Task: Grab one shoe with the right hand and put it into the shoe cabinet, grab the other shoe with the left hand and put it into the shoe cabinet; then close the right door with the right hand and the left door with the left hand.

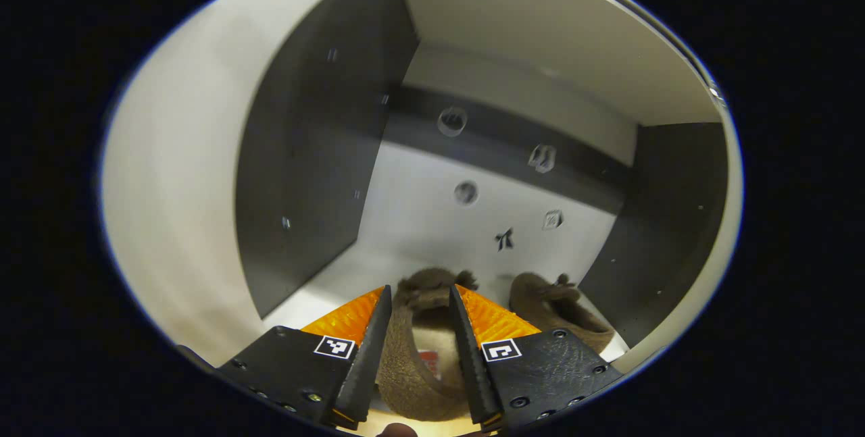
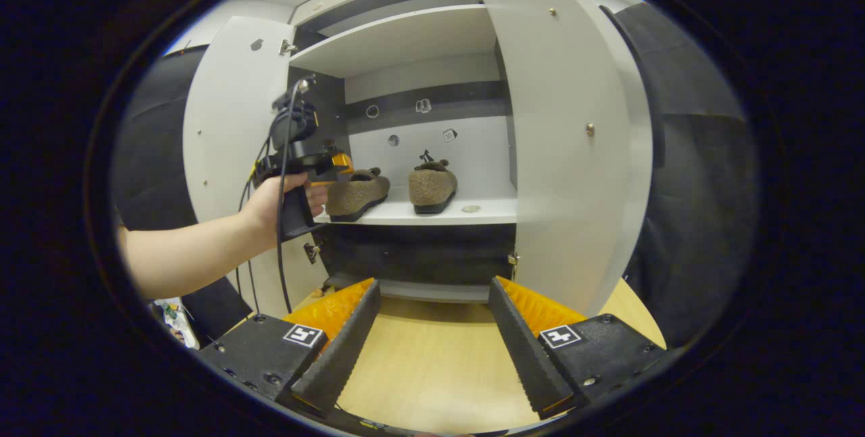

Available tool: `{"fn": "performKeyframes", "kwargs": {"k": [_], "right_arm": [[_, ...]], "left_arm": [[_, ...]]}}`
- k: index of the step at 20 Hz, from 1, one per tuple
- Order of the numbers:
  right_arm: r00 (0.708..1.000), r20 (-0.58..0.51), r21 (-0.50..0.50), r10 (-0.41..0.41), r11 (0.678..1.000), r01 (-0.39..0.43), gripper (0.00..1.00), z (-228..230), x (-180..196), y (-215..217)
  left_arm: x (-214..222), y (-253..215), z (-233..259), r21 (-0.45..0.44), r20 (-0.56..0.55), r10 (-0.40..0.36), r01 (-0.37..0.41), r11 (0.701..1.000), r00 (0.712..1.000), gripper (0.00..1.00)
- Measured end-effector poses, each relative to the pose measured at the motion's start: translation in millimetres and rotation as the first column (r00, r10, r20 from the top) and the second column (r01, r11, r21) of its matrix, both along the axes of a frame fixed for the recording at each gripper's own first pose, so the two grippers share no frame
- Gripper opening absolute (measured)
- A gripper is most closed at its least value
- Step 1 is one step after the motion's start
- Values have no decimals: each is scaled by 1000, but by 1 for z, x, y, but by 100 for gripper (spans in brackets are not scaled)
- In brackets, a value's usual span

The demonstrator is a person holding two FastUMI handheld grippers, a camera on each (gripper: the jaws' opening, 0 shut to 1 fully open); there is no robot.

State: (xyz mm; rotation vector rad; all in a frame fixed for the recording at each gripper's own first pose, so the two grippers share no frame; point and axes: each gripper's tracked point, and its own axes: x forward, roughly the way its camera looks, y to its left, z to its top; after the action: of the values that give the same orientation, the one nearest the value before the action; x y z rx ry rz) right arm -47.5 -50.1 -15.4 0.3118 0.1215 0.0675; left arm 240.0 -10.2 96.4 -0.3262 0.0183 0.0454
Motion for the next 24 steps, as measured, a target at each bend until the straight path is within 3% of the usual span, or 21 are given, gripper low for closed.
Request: {"fn": "performKeyframes", "kwargs": {"k": [1,2,3,4,7,10,12,14,16,17,19,21,22,23,24], "right_arm": [[1000,10,-9,-9,1000,9,100,4,2,-1],[999,28,-17,-20,1000,20,100,10,3,-4],[998,53,-19,-33,999,34,100,19,3,-8],[995,82,-21,-49,998,51,100,32,2,-14],[985,163,-67,-58,995,69,100,72,-9,-27],[942,322,-110,-95,985,136,100,142,-52,-57],[900,409,-174,-153,955,241,100,172,-86,-87],[888,369,-256,-273,889,380,99,160,-109,-140],[860,339,-249,-382,845,474,100,150,-119,-188],[850,309,-218,-427,838,500,100,139,-121,-211],[883,239,-136,-404,887,442,100,121,-106,-219],[938,183,-82,-295,946,314,100,107,-83,-198],[955,167,-102,-246,959,265,100,100,-74,-182],[948,174,-126,-266,949,290,100,100,-70,-184],[947,194,-127,-257,950,284,89,104,-65,-179]], "left_arm": [[-22,-6,25,20,93,-15,13,1000,996,69],[-48,-12,44,41,167,-28,21,999,986,54],[-73,-22,57,60,229,-63,50,997,971,77],[-98,-33,65,81,264,-97,78,994,960,65],[-184,-65,69,188,263,-212,165,968,941,97],[-238,-104,75,313,239,-330,249,916,913,96],[-248,-128,74,325,204,-408,332,886,890,96],[-237,-132,57,291,171,-442,383,877,881,96],[-235,-136,48,237,142,-449,410,881,882,96],[-234,-137,45,205,132,-452,422,883,882,96],[-234,-135,33,140,88,-440,426,894,894,96],[-233,-124,24,122,35,-390,383,916,920,96],[-233,-116,22,130,17,-376,371,920,927,97],[-236,-116,18,138,-7,-412,409,902,911,95],[-241,-118,11,145,-40,-465,465,873,885,95]]}}
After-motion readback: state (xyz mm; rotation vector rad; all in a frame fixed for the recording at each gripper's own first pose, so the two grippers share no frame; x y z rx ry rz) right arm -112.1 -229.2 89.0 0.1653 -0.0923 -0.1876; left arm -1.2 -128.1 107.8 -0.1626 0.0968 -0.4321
